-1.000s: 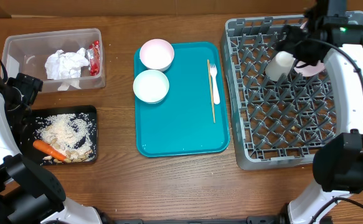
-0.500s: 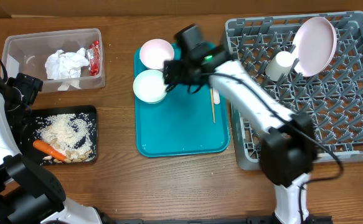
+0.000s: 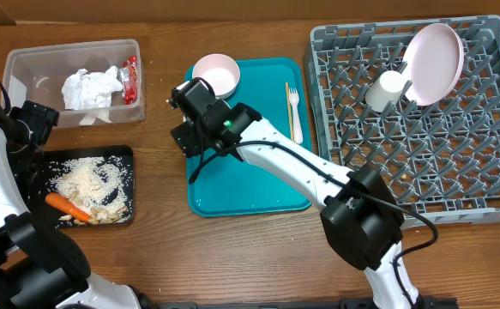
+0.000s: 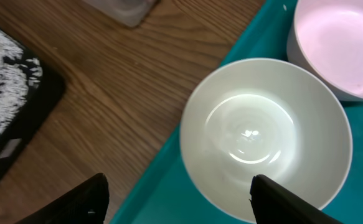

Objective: Sort waste into correct bins and load items into the dishwasher rack
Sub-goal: 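Reach the right gripper to the white bowl on the teal tray, then carry the white bowl right and set it upright in the rack, then grasp the white fork on the teal tray with the right gripper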

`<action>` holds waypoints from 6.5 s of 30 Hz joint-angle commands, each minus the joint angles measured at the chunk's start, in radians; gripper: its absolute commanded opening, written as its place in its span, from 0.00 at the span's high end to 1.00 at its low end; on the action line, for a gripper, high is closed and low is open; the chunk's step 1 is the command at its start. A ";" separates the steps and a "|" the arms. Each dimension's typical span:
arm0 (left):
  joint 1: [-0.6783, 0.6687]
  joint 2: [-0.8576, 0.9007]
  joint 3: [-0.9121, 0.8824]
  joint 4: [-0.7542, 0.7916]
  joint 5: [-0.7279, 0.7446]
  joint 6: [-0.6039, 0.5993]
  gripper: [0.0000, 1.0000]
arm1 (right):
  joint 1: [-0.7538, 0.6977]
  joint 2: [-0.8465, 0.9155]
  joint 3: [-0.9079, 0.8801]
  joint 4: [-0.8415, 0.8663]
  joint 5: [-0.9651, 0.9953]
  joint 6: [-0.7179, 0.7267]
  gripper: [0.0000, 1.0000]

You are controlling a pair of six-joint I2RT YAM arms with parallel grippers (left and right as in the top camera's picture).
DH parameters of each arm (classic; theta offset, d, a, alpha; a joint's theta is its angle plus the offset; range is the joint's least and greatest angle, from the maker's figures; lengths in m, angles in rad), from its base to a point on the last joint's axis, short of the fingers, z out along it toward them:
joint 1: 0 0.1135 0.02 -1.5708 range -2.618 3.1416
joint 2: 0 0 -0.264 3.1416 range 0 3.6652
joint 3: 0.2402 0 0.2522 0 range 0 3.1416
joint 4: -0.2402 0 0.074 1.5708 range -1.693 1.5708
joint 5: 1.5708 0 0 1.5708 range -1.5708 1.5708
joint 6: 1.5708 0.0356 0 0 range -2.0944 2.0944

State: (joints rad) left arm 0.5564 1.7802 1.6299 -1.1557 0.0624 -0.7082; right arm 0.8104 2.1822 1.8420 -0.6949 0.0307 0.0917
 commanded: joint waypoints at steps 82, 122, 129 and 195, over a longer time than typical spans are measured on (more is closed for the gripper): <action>-0.002 -0.031 0.010 0.002 -0.014 -0.018 0.00 | -0.703 -0.574 0.106 -0.637 -0.415 0.156 0.96; -0.002 -0.031 0.010 0.002 -0.014 -0.018 0.00 | -1.408 -0.397 -0.417 -0.319 -0.736 0.127 0.85; -0.002 -0.031 0.010 0.002 -0.014 -0.018 0.00 | -1.408 -0.401 -0.288 -0.492 -0.533 0.168 0.82; -0.002 -0.031 0.010 0.002 -0.014 -0.018 0.00 | -0.385 0.056 -0.240 -0.037 -0.015 0.205 0.76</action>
State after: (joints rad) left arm 0.5560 1.7802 1.6299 -1.1553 0.0624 -0.7082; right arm 0.4213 2.1910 1.5986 -0.7177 0.0273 0.2882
